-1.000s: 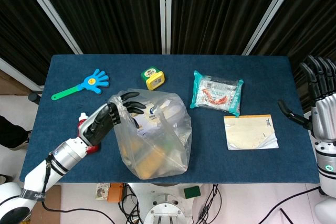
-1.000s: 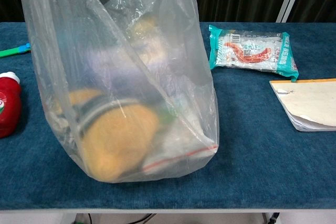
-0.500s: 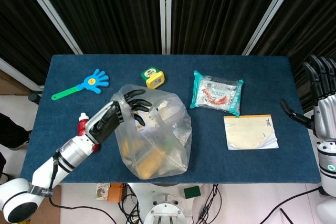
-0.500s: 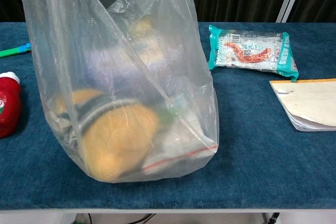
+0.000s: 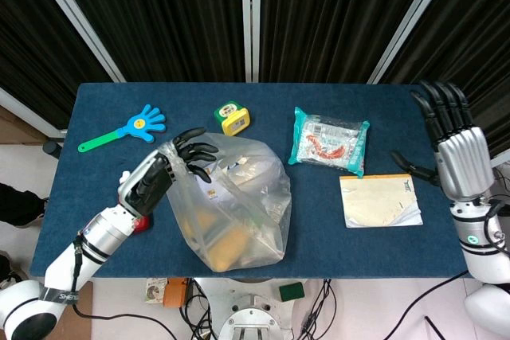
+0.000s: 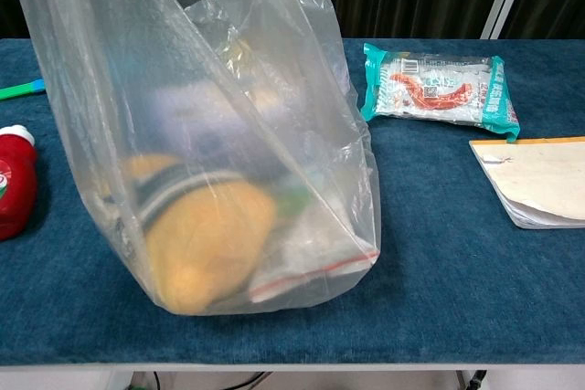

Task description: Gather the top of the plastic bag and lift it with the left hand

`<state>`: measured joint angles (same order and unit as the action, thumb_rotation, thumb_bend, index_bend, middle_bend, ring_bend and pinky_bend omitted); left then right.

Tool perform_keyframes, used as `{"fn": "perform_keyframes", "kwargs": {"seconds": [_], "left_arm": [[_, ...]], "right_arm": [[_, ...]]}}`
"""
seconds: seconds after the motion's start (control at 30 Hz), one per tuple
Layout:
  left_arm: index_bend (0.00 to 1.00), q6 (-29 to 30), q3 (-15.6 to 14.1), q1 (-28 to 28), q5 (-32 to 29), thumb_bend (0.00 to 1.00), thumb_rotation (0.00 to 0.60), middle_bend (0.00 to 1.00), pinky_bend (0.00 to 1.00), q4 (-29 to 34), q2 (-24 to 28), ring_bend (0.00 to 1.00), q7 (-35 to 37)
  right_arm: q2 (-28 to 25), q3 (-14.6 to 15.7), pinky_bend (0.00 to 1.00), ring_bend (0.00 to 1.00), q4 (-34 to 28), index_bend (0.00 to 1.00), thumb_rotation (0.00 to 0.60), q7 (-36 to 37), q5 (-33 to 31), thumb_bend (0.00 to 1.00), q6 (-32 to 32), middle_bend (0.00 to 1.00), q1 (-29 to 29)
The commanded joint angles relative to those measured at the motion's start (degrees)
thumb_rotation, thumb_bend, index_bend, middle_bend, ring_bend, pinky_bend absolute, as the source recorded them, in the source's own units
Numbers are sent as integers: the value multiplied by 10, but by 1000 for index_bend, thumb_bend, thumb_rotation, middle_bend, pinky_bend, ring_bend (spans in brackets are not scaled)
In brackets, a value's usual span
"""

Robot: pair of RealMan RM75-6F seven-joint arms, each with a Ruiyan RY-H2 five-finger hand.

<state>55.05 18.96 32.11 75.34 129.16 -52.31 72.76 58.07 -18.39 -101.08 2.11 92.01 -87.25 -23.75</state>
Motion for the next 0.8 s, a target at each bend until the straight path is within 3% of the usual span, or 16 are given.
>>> {"fn": "perform_keyframes", "kwargs": {"seconds": [0.03,0.37,0.5,0.8], "left_arm": [[110,-6,-3,0,-5,78,198,241,406,6,2,225,-12],[86,-1,7,3,-32,78,190,191,362,20,-5,177,-51],[83,6,12,7,-51,78,177,138,310,31,-14,123,-81],[74,-2,21,16,-86,77,174,137,286,38,-25,121,-111]], "right_arm": [[21,3,0,0,-11,0,600,-13,15,106,25,0,-26],[103,-3,0,0,-25,0,600,-52,42,38,83,0,-109],[133,-8,0,0,-25,0,600,-52,48,24,88,0,-132],[177,-12,0,0,-3,0,600,-62,65,24,95,0,-172]]}}
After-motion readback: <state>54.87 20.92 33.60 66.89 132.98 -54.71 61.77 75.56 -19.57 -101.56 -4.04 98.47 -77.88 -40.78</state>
